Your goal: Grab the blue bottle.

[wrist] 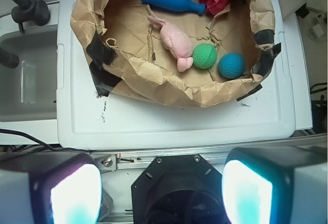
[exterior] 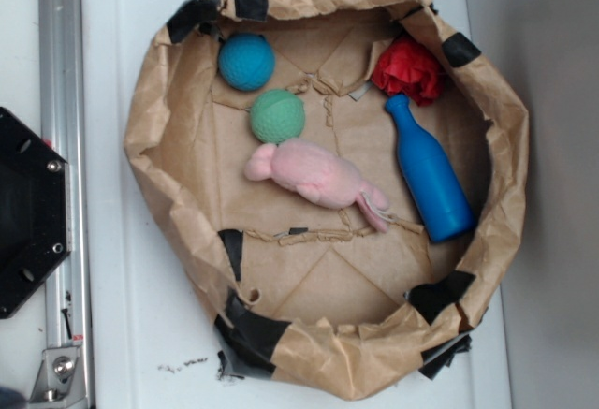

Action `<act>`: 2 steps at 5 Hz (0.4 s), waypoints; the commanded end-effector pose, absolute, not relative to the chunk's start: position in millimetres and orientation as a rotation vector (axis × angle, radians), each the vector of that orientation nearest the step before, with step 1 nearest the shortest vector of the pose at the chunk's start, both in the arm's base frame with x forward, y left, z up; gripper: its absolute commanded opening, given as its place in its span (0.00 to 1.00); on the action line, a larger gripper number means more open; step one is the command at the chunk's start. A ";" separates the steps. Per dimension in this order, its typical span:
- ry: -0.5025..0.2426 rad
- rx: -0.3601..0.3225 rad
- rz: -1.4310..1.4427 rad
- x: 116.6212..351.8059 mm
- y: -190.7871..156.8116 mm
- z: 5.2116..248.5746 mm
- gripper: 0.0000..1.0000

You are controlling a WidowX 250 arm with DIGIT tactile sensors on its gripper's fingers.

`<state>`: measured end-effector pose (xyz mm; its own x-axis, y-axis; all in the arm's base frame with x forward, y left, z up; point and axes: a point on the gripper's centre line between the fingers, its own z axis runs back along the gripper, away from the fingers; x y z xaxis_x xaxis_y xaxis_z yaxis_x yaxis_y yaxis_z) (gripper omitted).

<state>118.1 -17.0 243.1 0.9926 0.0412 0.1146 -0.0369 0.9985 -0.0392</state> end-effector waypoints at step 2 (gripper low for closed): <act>-0.235 -0.107 -0.212 168.1 -8.1 202.0 1.00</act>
<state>166.8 -12.9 194.2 0.9503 -0.2321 0.2076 0.2538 0.9635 -0.0848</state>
